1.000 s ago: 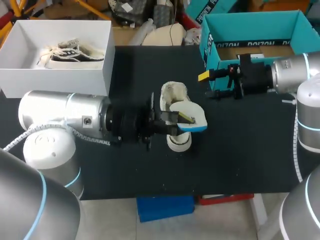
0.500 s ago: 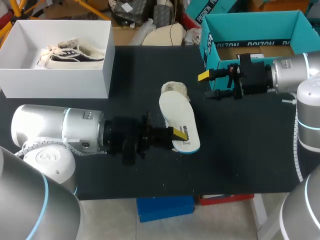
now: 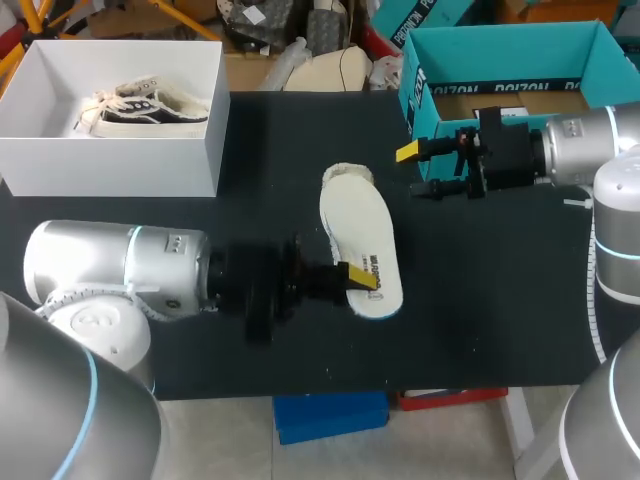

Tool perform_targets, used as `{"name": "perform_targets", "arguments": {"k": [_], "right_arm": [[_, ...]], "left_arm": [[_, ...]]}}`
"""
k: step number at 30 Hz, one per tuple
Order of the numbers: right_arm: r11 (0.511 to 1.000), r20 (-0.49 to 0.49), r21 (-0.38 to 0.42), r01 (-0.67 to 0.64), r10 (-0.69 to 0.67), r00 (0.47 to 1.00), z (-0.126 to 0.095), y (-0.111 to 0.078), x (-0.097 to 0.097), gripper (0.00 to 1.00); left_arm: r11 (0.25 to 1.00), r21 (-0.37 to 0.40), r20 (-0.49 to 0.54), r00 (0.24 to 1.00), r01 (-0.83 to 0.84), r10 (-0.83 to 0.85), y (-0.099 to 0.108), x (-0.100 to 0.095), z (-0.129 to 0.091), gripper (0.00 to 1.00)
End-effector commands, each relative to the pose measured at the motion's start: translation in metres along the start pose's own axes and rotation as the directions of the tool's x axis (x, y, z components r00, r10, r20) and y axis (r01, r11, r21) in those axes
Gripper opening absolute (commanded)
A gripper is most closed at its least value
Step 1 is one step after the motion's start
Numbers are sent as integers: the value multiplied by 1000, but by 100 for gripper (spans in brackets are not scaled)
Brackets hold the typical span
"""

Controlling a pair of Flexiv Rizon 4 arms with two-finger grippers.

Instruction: Take the shoe out of the shoebox, open the shoe tongue, remove and reinsert the insole, then place the shoe into the shoebox

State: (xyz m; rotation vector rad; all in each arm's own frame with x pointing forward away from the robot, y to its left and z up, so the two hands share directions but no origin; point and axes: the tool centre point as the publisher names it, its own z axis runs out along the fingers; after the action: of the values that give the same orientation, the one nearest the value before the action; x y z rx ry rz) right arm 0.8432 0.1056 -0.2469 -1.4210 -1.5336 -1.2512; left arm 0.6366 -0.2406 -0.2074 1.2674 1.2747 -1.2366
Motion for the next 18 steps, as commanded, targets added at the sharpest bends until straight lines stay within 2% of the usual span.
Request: {"name": "perform_targets", "arguments": {"k": [1,8,18], "right_arm": [[1000,1,-3,0,0,1000,1,-1,0,100],[1000,1,-3,0,0,1000,1,-1,0,100],[1000,1,-3,0,0,1000,1,-1,0,100]], "left_arm": [[995,-19,46,994,-95,96,0,24,4,0],[988,-31,108,982,-151,153,16,43,2,0],[983,-73,57,984,-167,171,55,62,-10,0]]}}
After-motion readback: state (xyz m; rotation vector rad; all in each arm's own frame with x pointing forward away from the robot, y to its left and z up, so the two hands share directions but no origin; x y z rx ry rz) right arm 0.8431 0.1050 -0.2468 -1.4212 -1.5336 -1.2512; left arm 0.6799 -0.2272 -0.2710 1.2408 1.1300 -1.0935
